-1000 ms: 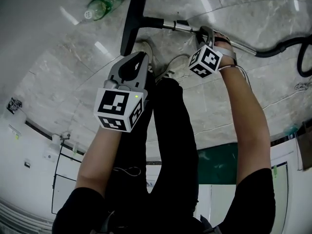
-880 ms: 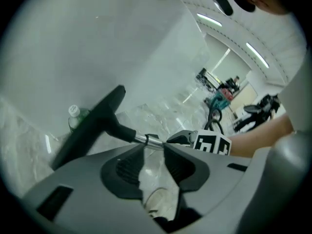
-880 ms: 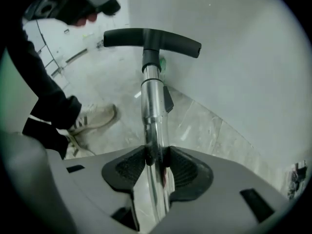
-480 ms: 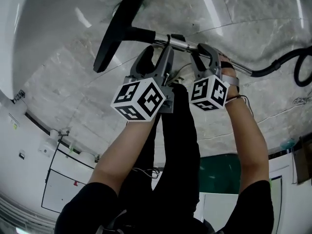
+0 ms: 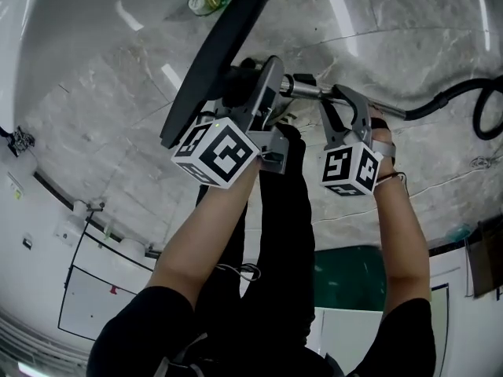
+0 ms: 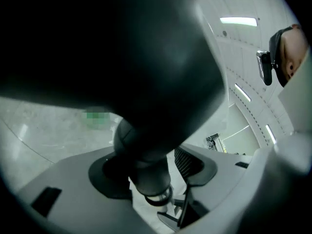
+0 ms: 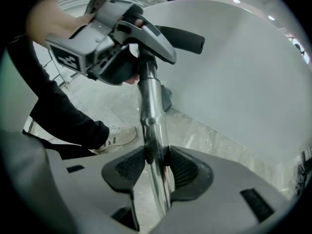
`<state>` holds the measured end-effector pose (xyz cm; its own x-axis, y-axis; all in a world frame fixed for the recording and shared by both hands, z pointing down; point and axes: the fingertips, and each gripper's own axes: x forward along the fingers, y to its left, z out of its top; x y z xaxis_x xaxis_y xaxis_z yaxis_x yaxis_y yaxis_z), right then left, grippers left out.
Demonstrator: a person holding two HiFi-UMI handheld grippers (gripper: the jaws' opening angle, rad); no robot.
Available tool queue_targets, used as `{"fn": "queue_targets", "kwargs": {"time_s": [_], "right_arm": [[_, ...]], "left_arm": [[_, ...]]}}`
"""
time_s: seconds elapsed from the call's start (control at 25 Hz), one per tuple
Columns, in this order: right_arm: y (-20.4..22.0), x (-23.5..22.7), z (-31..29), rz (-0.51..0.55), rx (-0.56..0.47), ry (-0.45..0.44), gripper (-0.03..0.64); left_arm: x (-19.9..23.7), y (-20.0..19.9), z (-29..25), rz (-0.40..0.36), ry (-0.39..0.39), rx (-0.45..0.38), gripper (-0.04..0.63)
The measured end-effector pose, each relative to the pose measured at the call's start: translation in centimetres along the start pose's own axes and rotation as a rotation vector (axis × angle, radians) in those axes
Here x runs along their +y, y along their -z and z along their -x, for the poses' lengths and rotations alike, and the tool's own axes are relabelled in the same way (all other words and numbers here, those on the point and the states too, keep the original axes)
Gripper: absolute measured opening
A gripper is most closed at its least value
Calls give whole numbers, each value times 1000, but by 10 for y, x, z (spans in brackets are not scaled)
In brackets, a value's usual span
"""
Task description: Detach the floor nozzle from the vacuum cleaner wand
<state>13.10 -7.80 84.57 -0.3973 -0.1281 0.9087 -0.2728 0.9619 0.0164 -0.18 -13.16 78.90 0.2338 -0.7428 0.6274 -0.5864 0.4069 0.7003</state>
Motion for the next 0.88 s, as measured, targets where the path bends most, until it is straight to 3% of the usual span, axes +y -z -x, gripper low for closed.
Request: {"fn": "queue_targets", "kwargs": {"time_s": [0.12, 0.24, 0.28, 0.32, 0.44, 0.68, 0.88], "right_arm": [[-6, 14, 16, 15, -22, -31, 172], [-4, 24, 24, -9, -32, -72, 170], [-3, 27, 25, -19, -32, -81, 170], [-1, 29, 24, -28, -28, -87, 170], [-3, 28, 12, -20, -17, -115, 172], [-34, 29, -24, 110, -66, -254, 173], [-54, 48, -54, 145, -108, -279, 158]], "left_arm": [[-1, -4, 0, -69, -17, -18, 249], [-4, -2, 7, -31, 36, 15, 235], [-6, 0, 10, -11, 67, 35, 153], [-8, 1, 11, -6, 99, 51, 135], [-10, -1, 10, -34, 142, 59, 133], [-3, -28, 13, -55, 151, -15, 133], [-18, -20, 15, -113, 193, 12, 133]]}}
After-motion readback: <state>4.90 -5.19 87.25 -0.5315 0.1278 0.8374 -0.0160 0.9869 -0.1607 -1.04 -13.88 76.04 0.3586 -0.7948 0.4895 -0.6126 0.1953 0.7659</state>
